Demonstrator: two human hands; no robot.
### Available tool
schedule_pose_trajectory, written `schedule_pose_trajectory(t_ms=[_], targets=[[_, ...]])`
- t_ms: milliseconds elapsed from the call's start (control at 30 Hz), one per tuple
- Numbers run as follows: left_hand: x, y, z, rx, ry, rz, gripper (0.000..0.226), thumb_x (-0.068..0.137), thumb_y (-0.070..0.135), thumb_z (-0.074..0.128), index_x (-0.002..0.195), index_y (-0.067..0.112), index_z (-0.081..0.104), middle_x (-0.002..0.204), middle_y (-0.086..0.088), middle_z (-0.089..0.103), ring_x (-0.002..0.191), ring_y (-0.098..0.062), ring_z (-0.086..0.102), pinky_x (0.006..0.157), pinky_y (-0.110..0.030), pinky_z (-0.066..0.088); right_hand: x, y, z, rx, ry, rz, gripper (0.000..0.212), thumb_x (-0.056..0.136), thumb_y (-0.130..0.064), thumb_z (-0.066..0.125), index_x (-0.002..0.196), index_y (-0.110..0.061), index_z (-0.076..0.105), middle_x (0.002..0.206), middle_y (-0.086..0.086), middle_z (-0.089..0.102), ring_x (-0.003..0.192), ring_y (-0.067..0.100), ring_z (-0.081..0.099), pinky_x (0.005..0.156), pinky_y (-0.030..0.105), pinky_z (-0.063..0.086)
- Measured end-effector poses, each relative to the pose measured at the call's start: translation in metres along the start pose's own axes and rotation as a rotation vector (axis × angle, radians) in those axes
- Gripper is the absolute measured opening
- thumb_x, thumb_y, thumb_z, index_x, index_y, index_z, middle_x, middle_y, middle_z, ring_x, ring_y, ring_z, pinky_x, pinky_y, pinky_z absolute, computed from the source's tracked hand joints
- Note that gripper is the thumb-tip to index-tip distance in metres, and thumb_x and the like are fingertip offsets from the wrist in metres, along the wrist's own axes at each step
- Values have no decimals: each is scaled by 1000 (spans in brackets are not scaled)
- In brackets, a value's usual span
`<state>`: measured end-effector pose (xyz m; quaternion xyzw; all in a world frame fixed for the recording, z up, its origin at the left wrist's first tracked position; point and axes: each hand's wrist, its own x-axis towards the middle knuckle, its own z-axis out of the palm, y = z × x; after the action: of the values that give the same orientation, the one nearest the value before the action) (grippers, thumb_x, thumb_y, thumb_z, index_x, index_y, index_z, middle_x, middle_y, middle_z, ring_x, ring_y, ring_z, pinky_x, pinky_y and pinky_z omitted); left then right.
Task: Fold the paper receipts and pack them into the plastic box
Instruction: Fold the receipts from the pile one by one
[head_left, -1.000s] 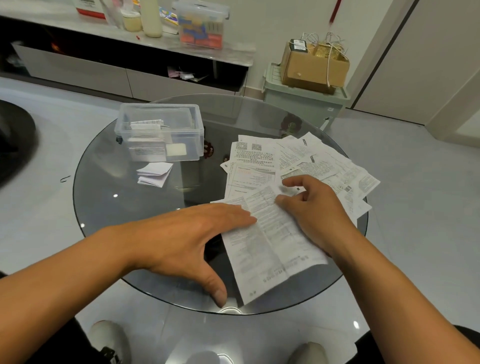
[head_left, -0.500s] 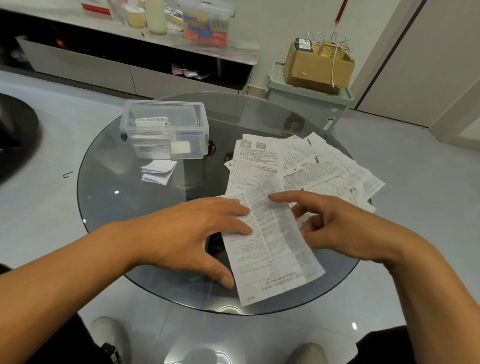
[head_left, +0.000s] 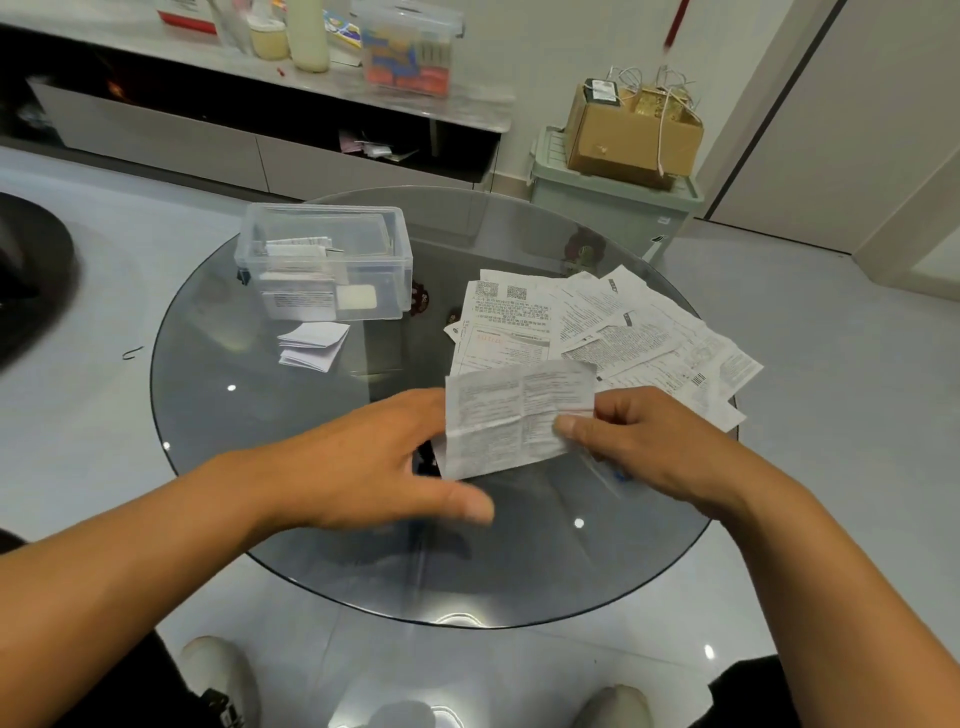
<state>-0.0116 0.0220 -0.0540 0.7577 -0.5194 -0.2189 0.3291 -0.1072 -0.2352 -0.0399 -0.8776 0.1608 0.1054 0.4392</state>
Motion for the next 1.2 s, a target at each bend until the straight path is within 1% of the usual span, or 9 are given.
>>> schedule_pose_trajectory(t_ms=[100,200,300,400,733,833,1033,1100,1200], targets=[[3,-9,8,-100,227,-133,53,92,44,67,138,43,41,134,32,55,124,11,52,104,-22,48,3,0,8,-52,32,22,11,93,-39,74,93,-27,74,59,-28,63,50,-11,55,50,7,37],[4,-19,11,-76,363,-176,88,84,30,81,147,50,23,139,32,40,120,12,51,93,-7,46,5,-3,16,-175,134,43,36,82,-44,83,77,-19,58,66,-12,59,58,5,52,59,22,39],[5,-27,12,173,339,-110,88,83,33,82,153,43,30,158,24,18,141,5,30,109,-14,33,6,-5,20,-236,176,84,46,77,-50,84,91,-15,59,87,-1,69,78,20,62,71,37,51],[6,-33,12,460,290,8,55,89,52,70,139,32,59,162,7,30,149,-12,25,117,-32,28,3,-8,22,-266,217,116,44,79,-57,80,93,-22,57,90,-7,67,83,17,62,76,40,53],[9,-35,11,437,163,-42,63,87,73,41,136,39,60,143,16,51,131,-5,42,109,-28,35,-5,-22,26,243,246,-24,30,89,-45,75,102,-20,64,82,-5,77,68,10,71,61,27,52],[8,-30,11,368,206,-91,56,86,67,63,134,43,47,134,22,52,124,-3,46,103,-29,42,-8,-29,31,298,207,-123,20,95,-42,68,110,-29,69,89,-10,78,78,4,73,72,27,57],[5,-22,6,105,309,-122,112,73,46,87,152,55,9,157,24,17,124,0,51,96,-28,52,-10,-24,42,4,20,-175,32,102,-48,56,98,-25,78,97,-7,75,90,10,67,88,41,54],[4,-26,3,263,271,-88,91,78,47,81,152,51,27,161,22,12,125,-2,48,96,-28,51,-9,-22,43,-31,-12,-189,23,102,-44,59,104,-32,78,101,-12,75,97,9,66,92,38,54],[5,-34,1,474,254,52,33,90,48,64,122,38,68,147,10,49,118,-10,56,91,-33,52,-6,-18,42,-32,14,-206,21,103,-28,61,113,-38,76,105,-26,72,101,-6,63,90,21,48]])
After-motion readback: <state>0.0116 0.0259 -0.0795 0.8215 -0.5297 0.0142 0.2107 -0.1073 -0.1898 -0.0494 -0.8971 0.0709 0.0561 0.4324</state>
